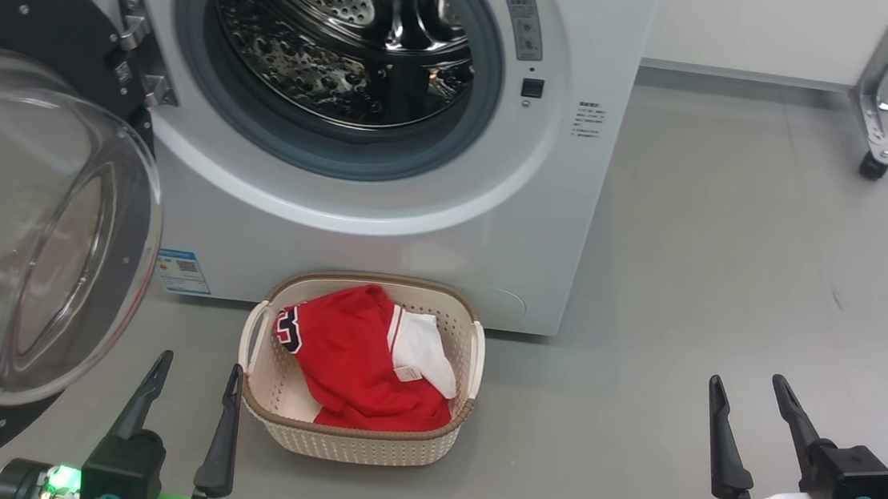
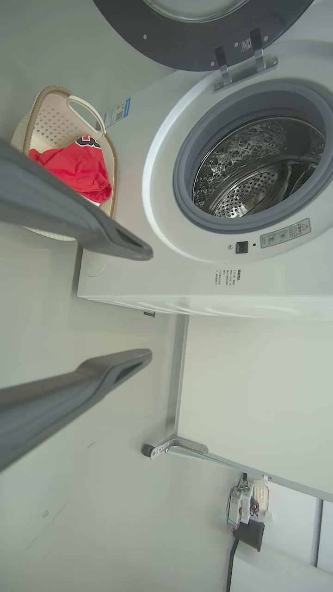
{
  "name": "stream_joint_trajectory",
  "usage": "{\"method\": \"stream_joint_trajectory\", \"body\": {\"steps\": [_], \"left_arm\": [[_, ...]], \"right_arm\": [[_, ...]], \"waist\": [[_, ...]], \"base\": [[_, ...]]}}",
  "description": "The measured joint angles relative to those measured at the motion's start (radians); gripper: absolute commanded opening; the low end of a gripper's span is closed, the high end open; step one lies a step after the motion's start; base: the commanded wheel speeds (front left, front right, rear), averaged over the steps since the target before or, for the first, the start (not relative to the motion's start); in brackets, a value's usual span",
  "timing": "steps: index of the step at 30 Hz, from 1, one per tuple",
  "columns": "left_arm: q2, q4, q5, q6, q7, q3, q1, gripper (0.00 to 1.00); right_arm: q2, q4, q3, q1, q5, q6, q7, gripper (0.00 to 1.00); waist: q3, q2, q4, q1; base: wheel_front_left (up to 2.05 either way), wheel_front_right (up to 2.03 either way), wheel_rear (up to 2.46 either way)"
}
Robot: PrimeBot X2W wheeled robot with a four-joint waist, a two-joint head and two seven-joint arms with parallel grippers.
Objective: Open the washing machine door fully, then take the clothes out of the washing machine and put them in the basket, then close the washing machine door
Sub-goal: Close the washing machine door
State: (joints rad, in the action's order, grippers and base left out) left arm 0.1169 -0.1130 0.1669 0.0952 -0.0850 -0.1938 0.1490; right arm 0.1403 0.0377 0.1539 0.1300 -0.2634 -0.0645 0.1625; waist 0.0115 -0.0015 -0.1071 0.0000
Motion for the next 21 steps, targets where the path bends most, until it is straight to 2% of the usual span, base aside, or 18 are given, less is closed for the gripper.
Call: {"method": "stream_joint_trajectory", "body": {"steps": [8, 21], "left_arm": [[0.000, 0.001, -0.003, 0.000, 0.000, 0.002, 0.000, 1.00], [-0.002, 0.000, -0.009, 0.001, 0.000, 0.009, 0.000, 1.00]], "right_arm": [[0.003, -0.007, -0.001, 0.002, 0.000, 0.000, 0.000, 1.00], [-0.007, -0.016, 0.015, 0.004, -0.010, 0.001, 0.000, 1.00]], "waist": [[0.003, 0.0000, -0.074, 0.0000], [0.006, 0.0000, -0.238, 0.0000]], "base": [[0.00, 0.00, 0.00], [0.00, 0.00, 0.00]]}}
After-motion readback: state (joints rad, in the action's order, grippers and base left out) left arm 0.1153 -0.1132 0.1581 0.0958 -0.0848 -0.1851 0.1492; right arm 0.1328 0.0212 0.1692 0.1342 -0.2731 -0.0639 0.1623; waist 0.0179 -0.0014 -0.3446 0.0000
